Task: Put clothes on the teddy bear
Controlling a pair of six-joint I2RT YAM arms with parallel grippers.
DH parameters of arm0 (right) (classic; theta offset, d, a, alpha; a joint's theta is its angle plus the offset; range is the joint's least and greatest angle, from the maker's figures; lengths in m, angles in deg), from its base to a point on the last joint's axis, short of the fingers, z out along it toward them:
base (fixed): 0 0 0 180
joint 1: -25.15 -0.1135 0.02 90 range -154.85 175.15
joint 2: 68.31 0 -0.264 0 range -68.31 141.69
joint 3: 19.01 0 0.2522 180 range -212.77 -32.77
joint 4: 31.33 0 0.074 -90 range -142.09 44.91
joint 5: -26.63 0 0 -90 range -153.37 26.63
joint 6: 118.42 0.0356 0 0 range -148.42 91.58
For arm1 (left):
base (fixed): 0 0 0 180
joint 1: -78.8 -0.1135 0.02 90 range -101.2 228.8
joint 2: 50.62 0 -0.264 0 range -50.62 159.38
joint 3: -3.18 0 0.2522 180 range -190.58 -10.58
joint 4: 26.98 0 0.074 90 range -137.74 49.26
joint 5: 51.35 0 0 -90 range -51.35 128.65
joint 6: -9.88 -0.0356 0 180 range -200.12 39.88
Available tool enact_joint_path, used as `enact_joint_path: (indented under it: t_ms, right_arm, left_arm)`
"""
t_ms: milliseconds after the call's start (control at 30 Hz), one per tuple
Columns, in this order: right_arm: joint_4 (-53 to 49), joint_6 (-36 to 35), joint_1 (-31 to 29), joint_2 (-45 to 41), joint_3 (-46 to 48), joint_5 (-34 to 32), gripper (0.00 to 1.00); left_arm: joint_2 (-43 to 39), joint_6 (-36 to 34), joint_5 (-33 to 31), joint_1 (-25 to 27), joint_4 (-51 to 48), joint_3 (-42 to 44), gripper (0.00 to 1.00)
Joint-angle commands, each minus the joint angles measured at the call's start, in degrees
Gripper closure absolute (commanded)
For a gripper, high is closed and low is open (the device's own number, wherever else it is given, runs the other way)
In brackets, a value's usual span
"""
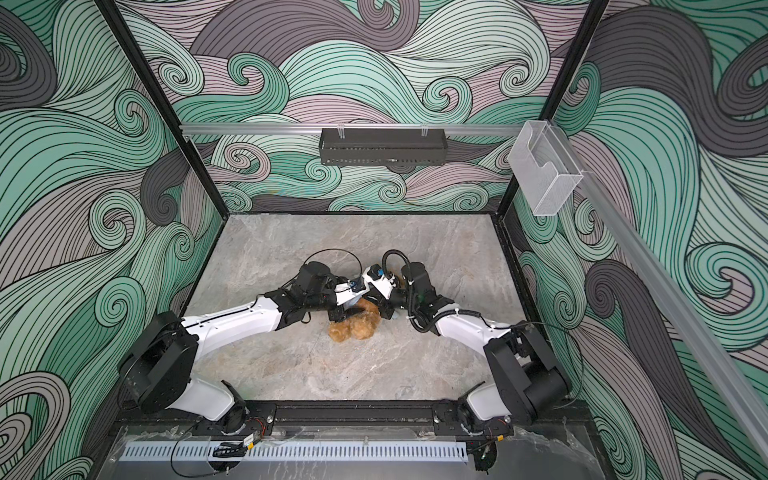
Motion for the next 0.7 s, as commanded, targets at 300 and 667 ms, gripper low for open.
enact_joint_path:
  t_ms: [300, 667]
  right_arm:
    - [-0.03, -2.73, -0.28, -0.66, 0.36, 3.38, 1.0]
    - [3.39, 1.93, -0.24, 1.63, -1.4, 11.08, 1.0]
  left_arm:
    - [-0.05, 0.88, 4.41, -2.71, -1.63, -3.11, 0.38]
    - [9.01, 0.45, -6.84, -1.92, 4.27, -6.18, 0.56]
